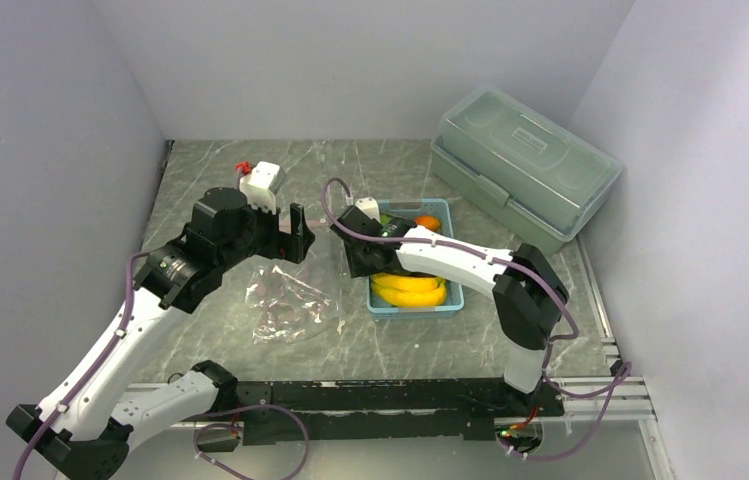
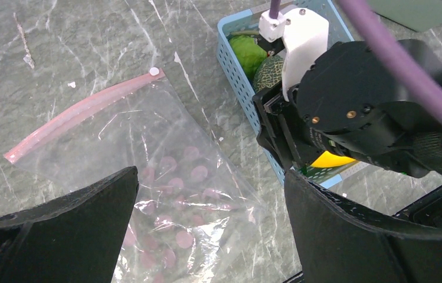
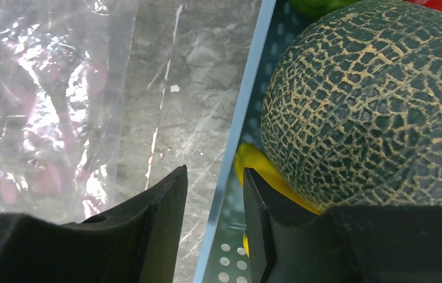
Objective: Place the food in the zip-top bag and seal the zipper
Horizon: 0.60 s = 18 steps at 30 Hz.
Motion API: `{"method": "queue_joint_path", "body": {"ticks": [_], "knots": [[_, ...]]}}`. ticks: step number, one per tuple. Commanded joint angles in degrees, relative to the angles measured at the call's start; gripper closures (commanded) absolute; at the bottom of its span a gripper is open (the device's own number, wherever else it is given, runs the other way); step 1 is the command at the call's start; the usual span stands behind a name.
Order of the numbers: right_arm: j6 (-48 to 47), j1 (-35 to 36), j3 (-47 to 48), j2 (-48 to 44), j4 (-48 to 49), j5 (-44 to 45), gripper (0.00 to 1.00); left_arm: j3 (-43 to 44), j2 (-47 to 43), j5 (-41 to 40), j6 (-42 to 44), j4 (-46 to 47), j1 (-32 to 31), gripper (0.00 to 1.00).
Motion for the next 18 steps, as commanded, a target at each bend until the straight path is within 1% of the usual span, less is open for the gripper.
{"method": "queue_joint_path", "body": {"ticks": [1, 7, 16, 18], "knots": [[1.2, 0.2, 2.4, 1.4, 2.1, 2.0, 0.58, 0.8, -1.1, 0.5, -0.6, 1.3, 0.1, 0.01], [1.0, 0.2, 3.3, 3.2, 1.4, 3.7, 0.69, 0.8, -1.1, 0.4, -0.6, 1.3, 0.0, 0.01], [0.5, 0.0, 1.8, 2.2, 0.6, 6.7, 0.99, 0.8, -0.9, 0.2, -0.6, 1.3, 0.1, 0.01], [0.6, -0.1, 1.1, 1.5, 0.7, 6.9, 1.0, 0.7, -0.8, 0.2, -0.7, 1.3, 0.0, 0.01]]}}
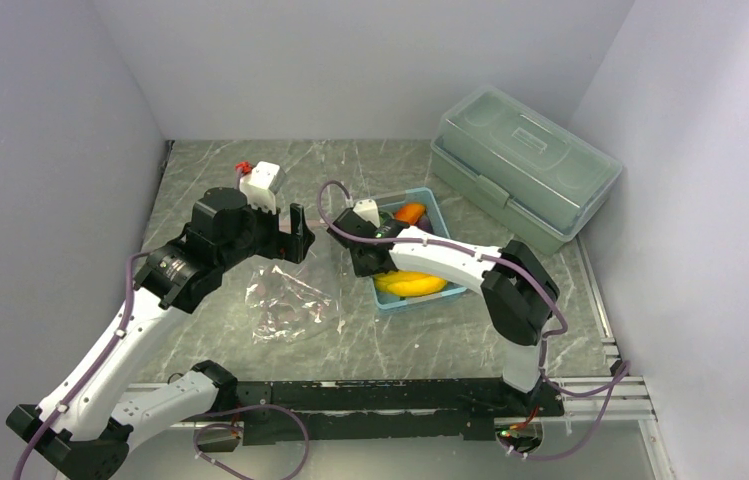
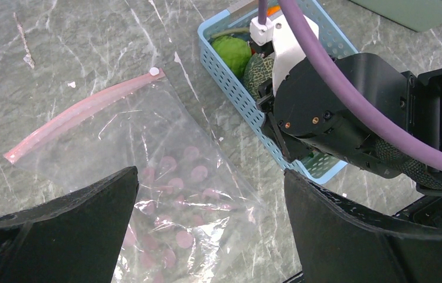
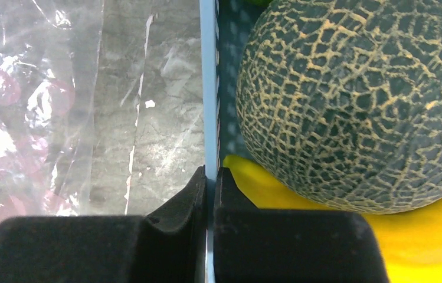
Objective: Place the food in the zip-top bag and seal the zipper
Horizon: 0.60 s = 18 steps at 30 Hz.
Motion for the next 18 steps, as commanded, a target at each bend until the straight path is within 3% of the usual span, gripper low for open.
{"method": "queue_joint_path", "body": {"ticks": [1, 18], "knots": [[-0.1, -0.2, -0.2, -2.4, 1.0, 2.6, 1.0, 0.7, -0.7, 0.2, -0.6, 1.3, 0.0, 0.01], [6.0, -1.1, -11.3, -12.5, 1.3, 6.6, 1.0, 0.7, 0.0, 0.1, -0.7, 1.1, 0.1, 0.01]]}}
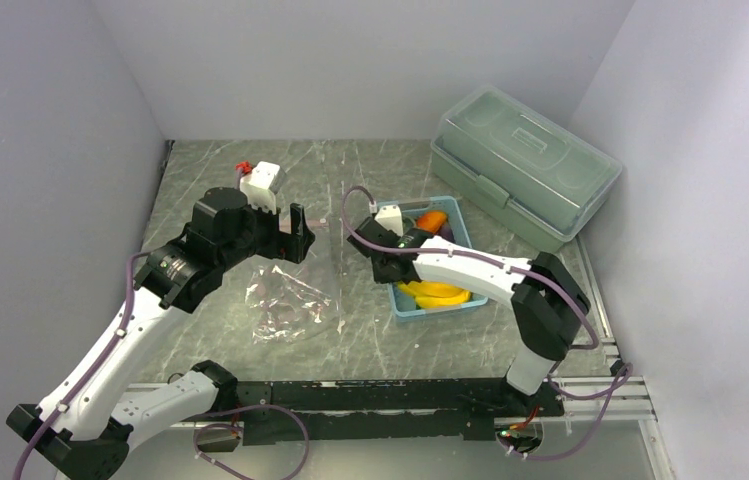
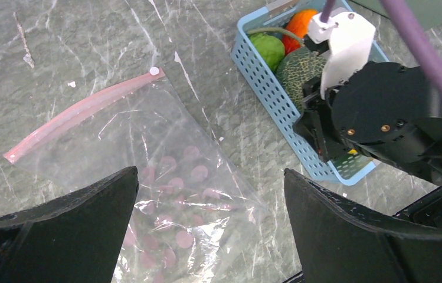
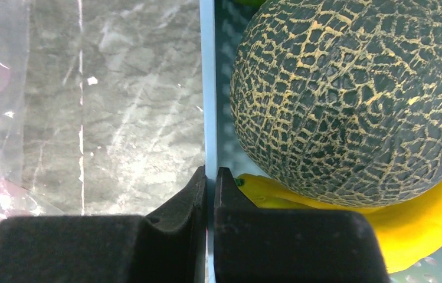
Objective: Place the food in the zip-top bag and seal the zipper
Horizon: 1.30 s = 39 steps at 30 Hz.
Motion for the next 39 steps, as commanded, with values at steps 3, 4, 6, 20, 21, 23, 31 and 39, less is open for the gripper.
{"method": "queue_joint_path", "body": {"ticks": [3, 4, 6, 20, 21, 23, 31, 39], "knots": [[4.2, -0.4, -1.9, -3.8, 0.5, 3.5, 1.0, 0.7, -0.1, 0.0, -0.6, 1.1, 0.0, 0.01], [4.4, -0.4, -1.7, -3.6, 0.5, 3.5, 1.0, 0.7, 0.0, 0.0, -0.6, 1.1, 0.1, 0.01], [4.5, -0.4, -1.3, -3.3, 0.7, 3.3, 1.0, 0.7, 0.0, -0.1, -0.7, 1.1, 0.1, 0.01], [2.5, -0.3, 3.1, -6.8, -1.4, 2.9, 0.59, 0.4, 1.0, -2.8, -2.2, 0.8, 0.0, 0.01], [2.1, -0.2, 3.7, -7.3, -1.6, 2.5, 0.58, 0.5, 1.1, -3.8, -2.5, 0.5, 0.1, 0.01], [1.3, 0.1, 4.7, -8.5, -1.6, 1.3, 0.55, 0.8, 1.4, -6.1, -2.9, -0.1, 0.1, 0.01], [-1.9, 2.2, 6.9, -11.7, 3.3, -8.0, 0.4, 2.3, 2.4, -17.5, -4.9, -3.7, 0.1, 0.01], [-2.8, 4.6, 9.6, -8.1, 6.4, -13.8, 0.28, 2.0, 0.8, -22.5, -5.1, -4.2, 0.1, 0.01]]}}
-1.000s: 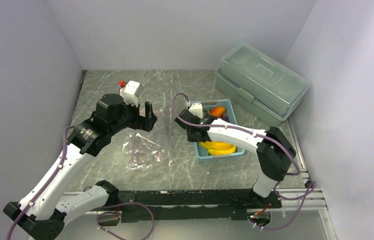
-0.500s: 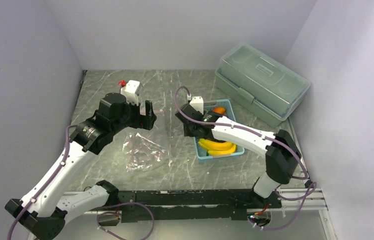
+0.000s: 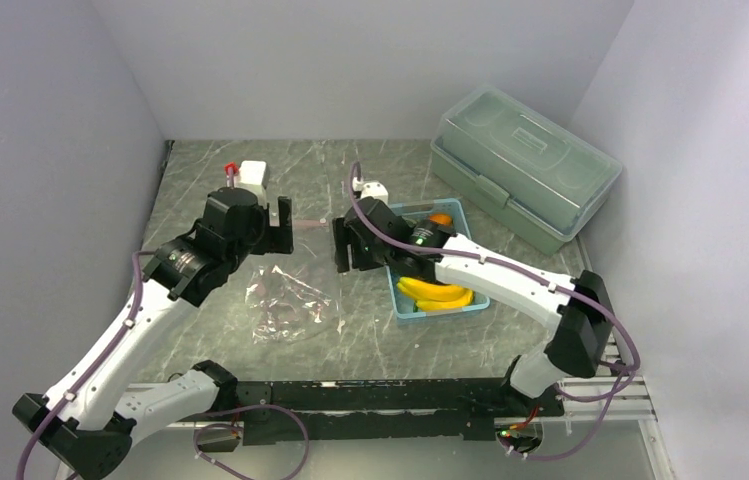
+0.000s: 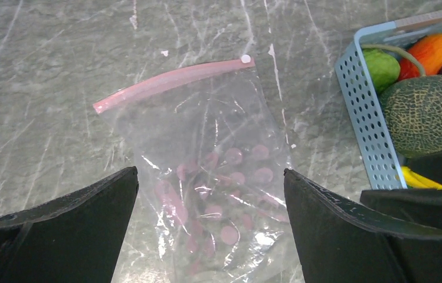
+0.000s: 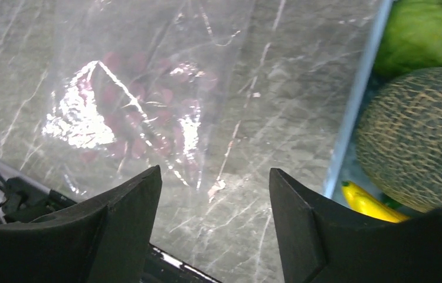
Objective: Place the food in the zip-top bag and seal the zipper
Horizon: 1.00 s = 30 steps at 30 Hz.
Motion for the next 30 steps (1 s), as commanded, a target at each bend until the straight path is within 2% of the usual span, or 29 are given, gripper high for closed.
{"method": "queue_joint_path", "body": {"ticks": [1, 12, 22, 30], "knots": [[-1.2, 1.3, 3.0, 2.5, 4.1, -4.7, 0.27, 2.0, -1.7, -5.0, -1.2, -0.1, 0.1, 0.01], [-0.6, 2.6, 3.7, 10.2, 8.5, -10.0, 0.15, 2.1, -2.0, -4.1, -1.3, -0.1, 0.1, 0.01], [0.1, 2.8, 4.2, 15.4, 10.9, -14.0, 0.15, 1.9, -2.8, -3.1, -1.0, 0.4, 0.1, 0.01], [0.7, 3.1, 3.7, 17.9, 13.1, -17.0, 0.18, 1.9, -3.0, -2.7, -1.0, 0.4, 0.1, 0.01]]}}
